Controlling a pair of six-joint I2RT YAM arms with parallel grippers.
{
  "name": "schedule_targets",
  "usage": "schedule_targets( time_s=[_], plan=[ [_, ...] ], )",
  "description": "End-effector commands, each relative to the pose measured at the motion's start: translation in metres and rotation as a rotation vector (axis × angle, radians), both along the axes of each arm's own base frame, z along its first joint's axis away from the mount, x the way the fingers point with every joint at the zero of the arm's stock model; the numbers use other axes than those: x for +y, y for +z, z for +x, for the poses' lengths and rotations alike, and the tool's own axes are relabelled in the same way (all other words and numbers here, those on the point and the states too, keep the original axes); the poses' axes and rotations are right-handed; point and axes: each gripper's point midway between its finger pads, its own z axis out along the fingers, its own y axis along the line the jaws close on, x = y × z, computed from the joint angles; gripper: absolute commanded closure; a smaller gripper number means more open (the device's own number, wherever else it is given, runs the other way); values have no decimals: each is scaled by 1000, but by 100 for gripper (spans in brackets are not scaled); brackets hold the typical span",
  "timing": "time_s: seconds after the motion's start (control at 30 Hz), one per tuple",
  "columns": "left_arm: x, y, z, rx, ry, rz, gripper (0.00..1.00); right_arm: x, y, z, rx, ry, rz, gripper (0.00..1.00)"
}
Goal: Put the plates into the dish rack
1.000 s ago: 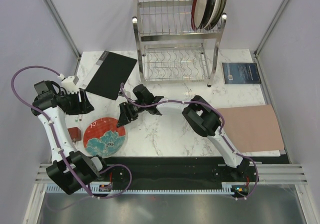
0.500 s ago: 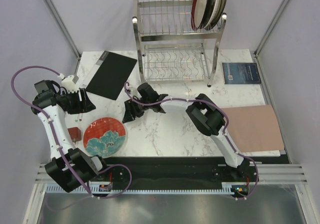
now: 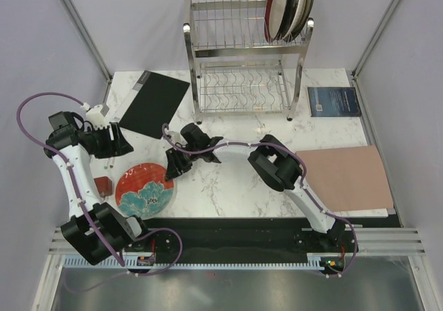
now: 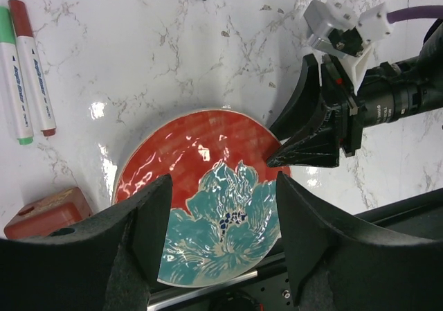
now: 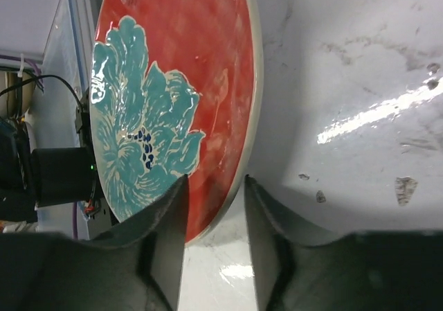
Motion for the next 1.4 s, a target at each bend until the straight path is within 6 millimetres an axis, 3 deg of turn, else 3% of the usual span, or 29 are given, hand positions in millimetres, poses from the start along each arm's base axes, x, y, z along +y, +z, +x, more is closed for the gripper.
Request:
schedule_targets(
  time_s=[0.0, 0.1, 0.27, 0.3, 0.33, 0.4, 0.57, 0.6, 0.7, 0.87, 0.97, 1.13, 1.37],
  plan=[
    [0, -1, 6, -12, 17, -27, 32, -8, -24, -8, 26, 9, -75, 72],
    [0, -10, 5, 1, 5, -31, 31, -18, -26, -1, 17, -24, -103, 100],
    [-21, -28, 9, -1, -104, -165, 29, -60, -13, 24, -34, -120, -147, 100],
    [-25, -35, 12, 12, -132, -203, 29, -75, -13, 36, -37, -149, -161, 100],
    [-32, -34, 15, 0, -160, -251, 29, -94, -11, 36, -49, -154, -183, 100],
    [-37, -44, 25, 15, -190, -287, 20, -126, -12, 54, -59, -206, -220, 100],
    [-54, -68, 49, 42, -242, -323, 19, -202, -20, 67, -86, -275, -324, 100],
    [-69, -72, 52, 68, -283, -329, 20, -216, -22, 74, -90, -304, -339, 100],
    [-100, -91, 63, 144, -337, -371, 21, -238, -28, 73, -83, -322, -362, 100],
    [-127, -126, 87, 235, -313, -393, 24, -249, -38, 64, -51, -324, -383, 100],
    [-139, -140, 89, 283, -294, -413, 27, -251, -39, 66, -34, -334, -380, 100],
    [-161, -152, 78, 354, -320, -443, 37, -256, -42, 76, -2, -379, -371, 100],
    [-164, -154, 53, 415, -336, -451, 47, -257, -39, 91, 13, -417, -353, 100]
  ],
)
